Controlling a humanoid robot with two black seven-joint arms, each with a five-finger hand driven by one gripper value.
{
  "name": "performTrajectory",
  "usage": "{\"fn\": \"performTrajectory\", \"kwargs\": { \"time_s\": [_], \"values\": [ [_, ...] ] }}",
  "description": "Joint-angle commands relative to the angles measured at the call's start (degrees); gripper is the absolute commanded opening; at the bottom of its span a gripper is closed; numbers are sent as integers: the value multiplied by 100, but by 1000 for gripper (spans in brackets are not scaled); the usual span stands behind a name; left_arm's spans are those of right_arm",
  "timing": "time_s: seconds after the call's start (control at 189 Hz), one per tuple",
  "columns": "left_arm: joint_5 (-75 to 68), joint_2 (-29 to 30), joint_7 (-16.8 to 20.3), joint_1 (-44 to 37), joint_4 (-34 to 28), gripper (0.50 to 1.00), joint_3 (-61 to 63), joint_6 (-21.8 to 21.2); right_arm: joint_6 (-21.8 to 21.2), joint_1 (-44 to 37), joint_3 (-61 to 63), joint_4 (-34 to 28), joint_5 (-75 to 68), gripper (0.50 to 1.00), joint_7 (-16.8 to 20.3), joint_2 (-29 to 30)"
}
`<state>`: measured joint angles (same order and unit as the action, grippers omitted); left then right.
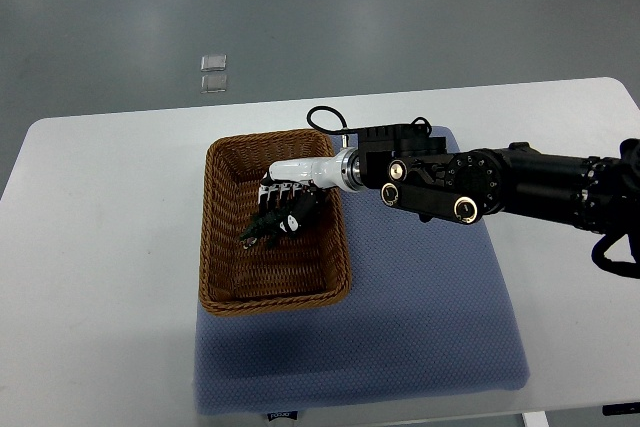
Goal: Place crocodile in brown basket with right hand
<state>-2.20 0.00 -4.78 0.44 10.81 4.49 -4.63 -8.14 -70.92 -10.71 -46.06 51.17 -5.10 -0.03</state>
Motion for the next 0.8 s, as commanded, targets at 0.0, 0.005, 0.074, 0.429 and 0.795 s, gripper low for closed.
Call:
{"fn": "performTrajectory", "kwargs": {
  "time_s": [0.0,0.005,0.074,0.429,0.795],
  "values": [
    [0,0,3,0,0,1000,0,-3,31,96,-1,89,-2,594,0,3],
    [0,0,3,0,0,1000,0,-3,31,96,-1,89,-2,594,0,3],
    [0,0,3,0,0,1000,0,-3,5,140,25,97,-63,821,-9,3],
    [0,0,3,0,-8,1000,0,-3,-74,-229,254,71,-177,921,0,3],
    [0,0,3,0,-17,1000,-9,-3,-83,-45,2381,36,-336,921,-9,-1043]
  ]
}}
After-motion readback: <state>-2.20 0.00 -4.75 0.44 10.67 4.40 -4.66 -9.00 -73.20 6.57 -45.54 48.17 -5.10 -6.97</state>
